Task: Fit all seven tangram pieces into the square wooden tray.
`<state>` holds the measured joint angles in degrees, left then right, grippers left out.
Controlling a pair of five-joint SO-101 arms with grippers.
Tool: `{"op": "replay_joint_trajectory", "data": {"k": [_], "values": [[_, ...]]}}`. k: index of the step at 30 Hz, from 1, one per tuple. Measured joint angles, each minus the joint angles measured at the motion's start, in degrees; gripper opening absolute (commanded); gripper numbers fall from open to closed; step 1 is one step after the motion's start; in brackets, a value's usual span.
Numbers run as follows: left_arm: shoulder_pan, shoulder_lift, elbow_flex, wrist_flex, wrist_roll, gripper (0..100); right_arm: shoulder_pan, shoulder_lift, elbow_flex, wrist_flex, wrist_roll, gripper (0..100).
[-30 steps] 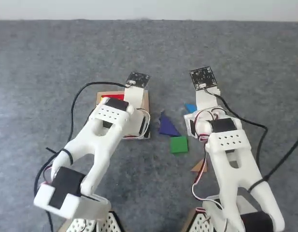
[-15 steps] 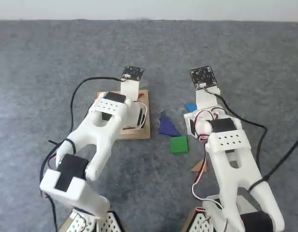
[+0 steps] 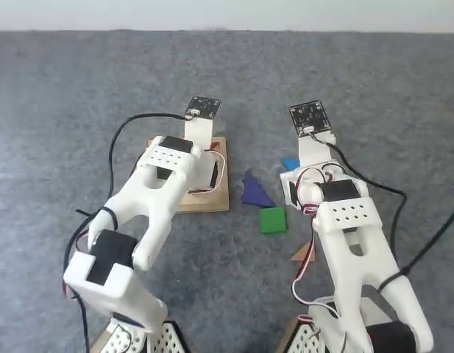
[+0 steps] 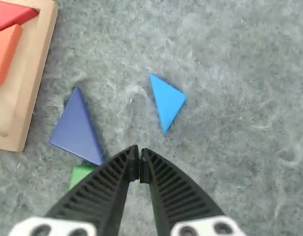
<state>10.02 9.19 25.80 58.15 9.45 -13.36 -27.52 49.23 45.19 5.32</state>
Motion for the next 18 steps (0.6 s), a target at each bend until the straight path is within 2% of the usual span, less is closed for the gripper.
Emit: {"op": "replay_joint_trajectory", "data": {"k": [5,11,14,18], "values": [[0.4,0.0,0.0,-0.4,0.0,11,0.0,0.0,0.0,0.0,0.2,0.9],[4.3,1.1,-0.1,-0.5,-2.3,14,0.0,0.0,0.0,0.0,0.2,0.9],[4.4,3.7,-3.6,-0.2,-3.3,13,0.0,0.0,0.0,0.0,0.2,0.9],[2.8,4.4,-8.4,5.5,-3.7,6,0.0,0.0,0.0,0.0,0.2,0.9]]}}
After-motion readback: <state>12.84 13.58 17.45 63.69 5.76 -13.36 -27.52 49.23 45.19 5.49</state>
